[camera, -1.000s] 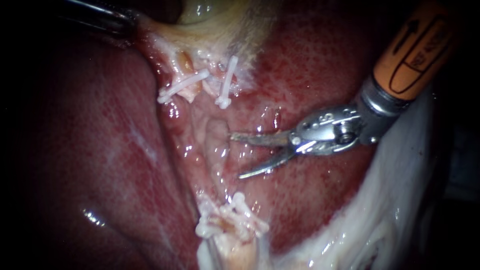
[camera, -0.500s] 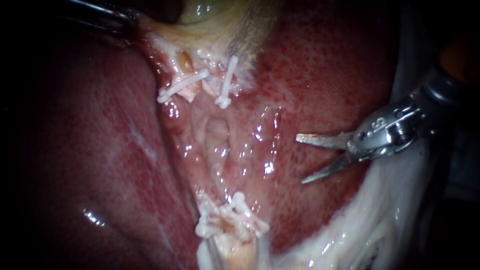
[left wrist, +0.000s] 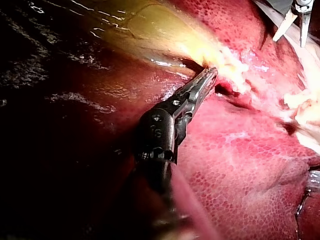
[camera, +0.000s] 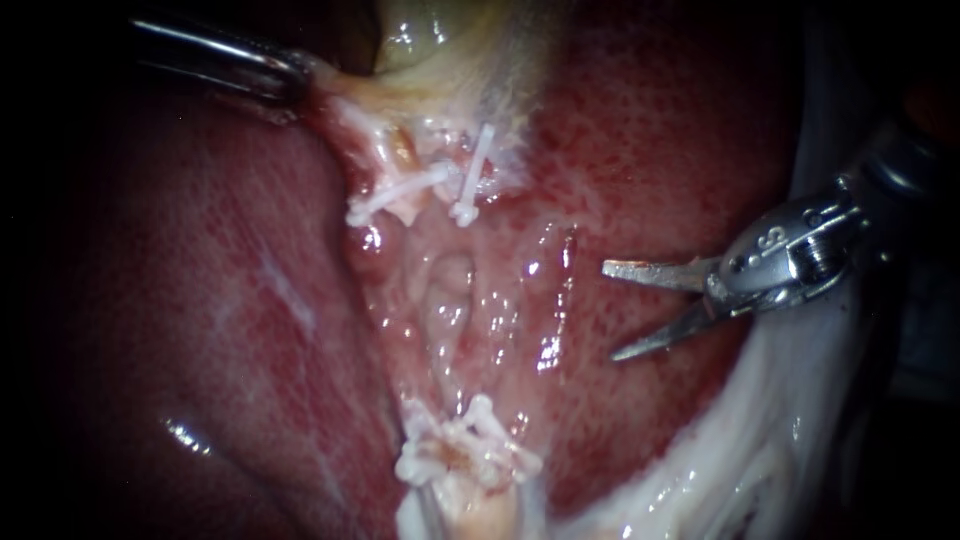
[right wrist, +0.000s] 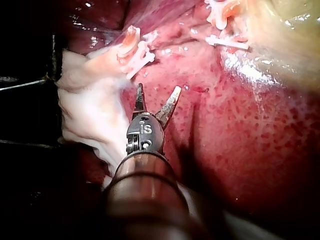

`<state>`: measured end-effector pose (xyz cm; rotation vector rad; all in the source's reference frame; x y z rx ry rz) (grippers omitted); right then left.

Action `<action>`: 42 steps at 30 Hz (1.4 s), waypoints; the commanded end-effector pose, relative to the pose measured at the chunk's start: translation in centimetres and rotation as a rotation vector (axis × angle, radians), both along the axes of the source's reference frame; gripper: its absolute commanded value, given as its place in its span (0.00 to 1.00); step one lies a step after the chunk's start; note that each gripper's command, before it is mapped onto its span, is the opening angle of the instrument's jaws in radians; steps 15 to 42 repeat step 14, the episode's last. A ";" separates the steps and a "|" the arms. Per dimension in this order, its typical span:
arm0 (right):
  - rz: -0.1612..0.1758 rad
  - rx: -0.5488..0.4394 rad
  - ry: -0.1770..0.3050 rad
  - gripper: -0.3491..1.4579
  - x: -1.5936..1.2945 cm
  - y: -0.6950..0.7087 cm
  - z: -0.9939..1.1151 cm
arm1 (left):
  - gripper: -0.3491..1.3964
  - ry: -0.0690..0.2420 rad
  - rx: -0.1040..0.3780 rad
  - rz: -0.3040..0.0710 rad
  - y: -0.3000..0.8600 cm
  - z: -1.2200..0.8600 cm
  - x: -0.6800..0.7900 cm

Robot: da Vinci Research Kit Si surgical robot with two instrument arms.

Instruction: Go back from the cut right tube

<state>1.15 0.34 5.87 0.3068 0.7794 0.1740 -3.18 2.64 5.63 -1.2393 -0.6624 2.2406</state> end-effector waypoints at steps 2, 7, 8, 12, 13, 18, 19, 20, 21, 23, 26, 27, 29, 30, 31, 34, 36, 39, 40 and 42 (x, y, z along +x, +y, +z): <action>-0.002 -0.002 0.000 0.99 0.00 0.00 0.00 | 0.00 0.003 0.005 0.013 -0.05 0.08 -0.08; -0.001 -0.002 0.000 0.99 0.00 0.00 0.01 | 0.00 0.005 0.009 0.019 -0.10 0.17 -0.15; -0.001 -0.002 0.000 0.99 0.00 0.00 0.01 | 0.00 0.004 0.009 0.020 -0.10 0.17 -0.14; -0.032 0.041 0.042 0.99 0.04 0.02 0.00 | 0.00 0.001 0.013 0.023 -0.05 0.12 -0.10; -0.047 0.064 0.068 0.99 0.09 0.03 0.01 | 0.00 0.000 0.015 0.024 -0.03 0.09 -0.08; -0.059 0.084 0.098 0.99 0.15 0.03 0.02 | 0.00 -0.002 0.018 0.026 0.00 0.05 -0.05; -0.059 0.084 0.098 0.99 0.15 0.03 0.02 | 0.00 -0.002 0.018 0.026 0.00 0.05 -0.05; -0.059 0.084 0.098 0.99 0.15 0.03 0.02 | 0.00 -0.002 0.018 0.026 0.00 0.05 -0.05; -0.059 0.084 0.098 0.99 0.15 0.03 0.02 | 0.00 -0.002 0.018 0.026 0.00 0.05 -0.05; -0.059 0.084 0.098 0.99 0.15 0.03 0.02 | 0.00 -0.002 0.018 0.026 0.00 0.05 -0.05; -0.059 0.084 0.098 0.99 0.15 0.03 0.02 | 0.00 -0.002 0.018 0.026 0.00 0.05 -0.05; -0.059 0.084 0.098 0.99 0.15 0.03 0.02 | 0.00 -0.002 0.018 0.026 0.00 0.05 -0.05; -0.059 0.084 0.098 0.99 0.15 0.03 0.02 | 0.00 -0.002 0.018 0.026 0.00 0.05 -0.05; -0.059 0.084 0.098 0.99 0.15 0.03 0.02 | 0.00 -0.002 0.018 0.026 0.00 0.05 -0.05; -0.059 0.084 0.098 0.99 0.15 0.03 0.02 | 0.00 -0.002 0.018 0.026 0.00 0.05 -0.05; -0.059 0.084 0.098 0.99 0.15 0.03 0.02 | 0.00 -0.002 0.018 0.026 0.00 0.05 -0.05; -0.059 0.084 0.098 0.99 0.15 0.03 0.02 | 0.00 -0.002 0.018 0.026 0.00 0.05 -0.05; -0.059 0.084 0.098 0.99 0.15 0.03 0.02 | 0.00 -0.002 0.018 0.026 0.00 0.05 -0.05; -0.059 0.084 0.098 0.99 0.15 0.03 0.02 | 0.00 -0.002 0.018 0.026 0.00 0.05 -0.05; -0.059 0.084 0.098 0.99 0.15 0.03 0.02 | 0.00 -0.002 0.018 0.026 0.00 0.05 -0.05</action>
